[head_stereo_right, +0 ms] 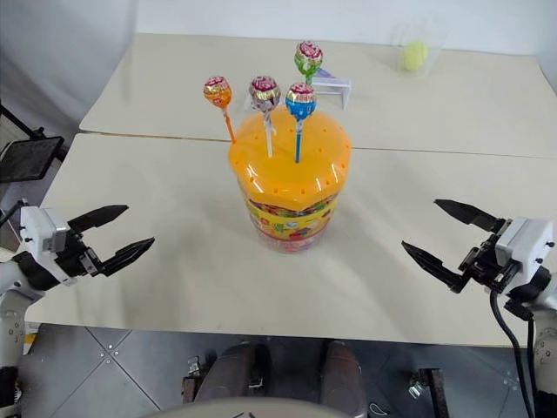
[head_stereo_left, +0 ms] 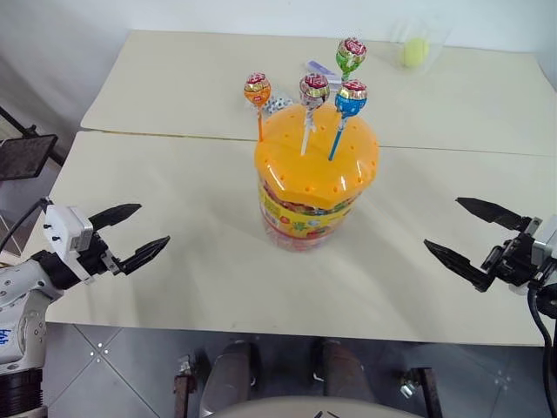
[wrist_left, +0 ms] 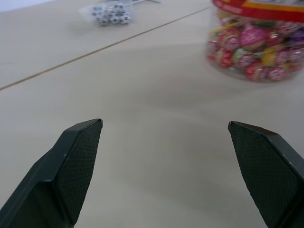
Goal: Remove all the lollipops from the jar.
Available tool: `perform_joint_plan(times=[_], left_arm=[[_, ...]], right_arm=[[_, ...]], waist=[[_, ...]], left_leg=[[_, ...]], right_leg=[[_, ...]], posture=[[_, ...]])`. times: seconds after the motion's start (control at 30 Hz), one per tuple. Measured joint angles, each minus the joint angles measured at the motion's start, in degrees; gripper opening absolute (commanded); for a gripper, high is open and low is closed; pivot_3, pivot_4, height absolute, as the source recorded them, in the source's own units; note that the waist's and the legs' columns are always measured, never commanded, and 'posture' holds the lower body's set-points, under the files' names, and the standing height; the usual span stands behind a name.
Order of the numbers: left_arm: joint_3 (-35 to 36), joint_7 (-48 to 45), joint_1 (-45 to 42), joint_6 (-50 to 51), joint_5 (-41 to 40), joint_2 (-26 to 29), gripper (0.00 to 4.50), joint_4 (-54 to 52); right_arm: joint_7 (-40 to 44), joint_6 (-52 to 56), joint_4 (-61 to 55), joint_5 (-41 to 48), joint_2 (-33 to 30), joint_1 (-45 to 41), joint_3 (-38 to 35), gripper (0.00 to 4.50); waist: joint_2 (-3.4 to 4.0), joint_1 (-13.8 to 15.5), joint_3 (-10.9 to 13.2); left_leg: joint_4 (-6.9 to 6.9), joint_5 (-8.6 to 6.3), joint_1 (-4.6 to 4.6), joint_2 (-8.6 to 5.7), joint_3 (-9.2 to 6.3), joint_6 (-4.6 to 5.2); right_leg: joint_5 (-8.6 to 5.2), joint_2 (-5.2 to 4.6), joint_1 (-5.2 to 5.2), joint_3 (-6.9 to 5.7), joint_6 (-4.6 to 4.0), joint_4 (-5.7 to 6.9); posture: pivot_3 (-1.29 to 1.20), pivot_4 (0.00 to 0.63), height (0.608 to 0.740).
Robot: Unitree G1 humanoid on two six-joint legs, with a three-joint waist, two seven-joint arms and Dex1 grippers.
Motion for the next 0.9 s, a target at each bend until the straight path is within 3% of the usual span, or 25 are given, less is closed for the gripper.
perform_joint_plan(times=[0.17, 0.3, 0.4, 0.53, 0.67, 0.8, 0.9], left_arm=[[-1.8, -1.3, -2.8, 5.6, -5.0, -0.6, 4.5, -0.4], [0.6, -1.2, -13.2, 19.9, -21.2, 0.6, 4.5, -1.5], [0.1, -2.2, -22.3, 27.4, -27.7, 3.2, 4.5, -1.6], [-6.0, -3.1, -34.1, 29.0, -27.4, -0.4, 4.5, 1.0], [-13.9, -4.6, -43.0, 28.2, -23.8, -5.7, 4.5, 4.0], [-19.1, -5.7, -47.8, 28.1, -20.2, -9.5, 3.65, 7.0], [-20.0, -5.7, -49.4, 29.1, -19.9, -11.4, 2.66, 7.6]], right_arm=[[0.1, 1.1, -1.2, 4.8, 1.6, 0.0, -0.6, 4.46], [-6.2, 4.2, -14.5, 16.1, 5.0, -0.7, -1.6, 4.46], [-10.7, 5.1, -24.9, 20.8, 5.8, 1.1, -2.7, 4.46], [-10.6, 2.4, -28.9, 21.0, 10.8, 3.0, -1.5, 4.46], [-11.6, 1.6, -29.0, 19.7, 11.4, 2.5, -0.2, 4.46], [-12.6, 1.2, -28.9, 18.7, 11.4, 2.1, 0.5, 4.5], [-13.6, 1.2, -28.9, 18.3, 11.4, 1.3, 1.6, 4.5]], waist=[[-0.01, 0.2, 0.0], [0.01, 0.1, 0.0], [-0.03, 0.3, 0.0], [-0.07, 0.8, 0.0], [-0.09, 0.4, 0.0], [-0.07, -0.1, 0.0], [-0.07, -0.1, 0.0]], left_leg=[[0.01, 0.0, -0.02, 0.08, -0.13, 0.0], [0.1, 0.02, 0.0, 0.14, -0.22, -0.04], [0.07, -0.01, 0.09, 0.0, -0.24, -0.09], [0.2, -0.02, 0.06, -0.09, -0.16, -0.07], [0.37, -0.02, -0.04, -0.06, 0.04, -0.06], [0.32, -0.02, -0.02, 0.03, 0.19, -0.06], [0.35, -0.02, -0.04, 0.03, 0.18, -0.06]], right_leg=[[0.0, 0.0, 0.0, -0.05, 0.0, 0.09], [0.0, -0.01, 0.0, -0.01, 0.0, 0.31], [0.0, 0.0, 0.03, -0.01, 0.0, 0.39], [0.01, 0.01, 0.05, 0.02, 0.03, 0.37], [0.01, 0.07, 0.04, 0.02, 0.02, 0.37], [0.01, 0.17, -0.02, 0.05, 0.01, 0.39], [0.01, 0.17, -0.03, 0.07, 0.01, 0.38]], posture=[[0.0, 0.15, 0.74], [0.0, 0.15, 0.74], [0.0, 0.15, 0.74], [0.0, 0.15, 0.74], [0.0, 0.15, 0.74], [0.0, 0.15, 0.74], [0.0, 0.15, 0.74]])
